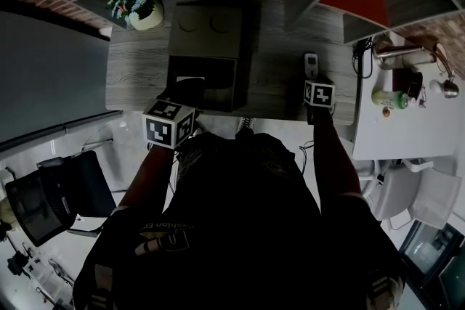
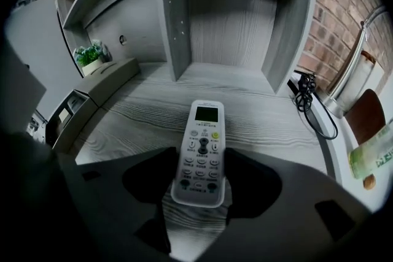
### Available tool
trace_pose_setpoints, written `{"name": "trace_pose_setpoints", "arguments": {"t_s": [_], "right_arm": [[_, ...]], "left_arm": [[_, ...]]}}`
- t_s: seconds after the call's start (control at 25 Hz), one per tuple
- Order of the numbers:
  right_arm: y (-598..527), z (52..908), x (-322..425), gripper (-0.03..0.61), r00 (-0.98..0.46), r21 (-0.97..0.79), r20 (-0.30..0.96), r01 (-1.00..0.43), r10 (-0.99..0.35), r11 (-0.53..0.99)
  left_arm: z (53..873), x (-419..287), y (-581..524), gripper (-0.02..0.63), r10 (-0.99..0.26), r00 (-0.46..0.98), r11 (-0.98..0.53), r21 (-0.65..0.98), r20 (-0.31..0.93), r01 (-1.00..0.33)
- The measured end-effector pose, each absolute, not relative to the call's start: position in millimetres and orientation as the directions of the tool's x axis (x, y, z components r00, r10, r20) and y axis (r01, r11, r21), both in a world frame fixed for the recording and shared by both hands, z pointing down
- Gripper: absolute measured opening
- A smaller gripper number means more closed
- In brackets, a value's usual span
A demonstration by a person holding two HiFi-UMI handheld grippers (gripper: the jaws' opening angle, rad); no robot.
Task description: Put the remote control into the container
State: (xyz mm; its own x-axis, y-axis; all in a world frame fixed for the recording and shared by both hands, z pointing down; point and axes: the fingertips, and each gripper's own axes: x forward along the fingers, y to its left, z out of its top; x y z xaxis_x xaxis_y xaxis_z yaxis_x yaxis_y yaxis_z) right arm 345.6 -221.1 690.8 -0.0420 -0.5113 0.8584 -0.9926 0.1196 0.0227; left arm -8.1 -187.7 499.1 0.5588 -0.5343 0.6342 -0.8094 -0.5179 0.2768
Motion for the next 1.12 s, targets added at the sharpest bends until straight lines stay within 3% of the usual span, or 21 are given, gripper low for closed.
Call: {"name": "trace_pose_setpoints", "arguments": {"t_s": [0.48, 0.8, 0.92, 1.12], "right_arm": [[-219.3, 688.1, 342.3, 0.241, -0.138, -0.14, 0.858, -0.99, -0.495, 0.034], [-208.0, 650.8, 277.3, 0.241, -0.25, -0.223, 0.798, -0.968, -0.548, 0.116], [-205.9, 629.7, 230.5, 0.241, -0.343, -0.264, 0.76, -0.939, -0.552, 0.221], [-198.7, 601.5, 128.6, 0.241, -0.477, -0.135, 0.742, -0.794, -0.47, 0.593]], "left_arm": [[491.5, -25.0, -186.1, 0.006, -0.561, 0.558, -0.506, 0.281, 0.611, -0.816], [492.6, -59.0, -181.0, 0.006, -0.573, 0.548, -0.473, 0.299, 0.609, -0.828], [497.9, -75.9, -175.2, 0.006, -0.572, 0.542, -0.467, 0.299, 0.616, -0.832], [498.9, -104.9, -165.7, 0.006, -0.58, 0.535, -0.45, 0.306, 0.614, -0.839]]}}
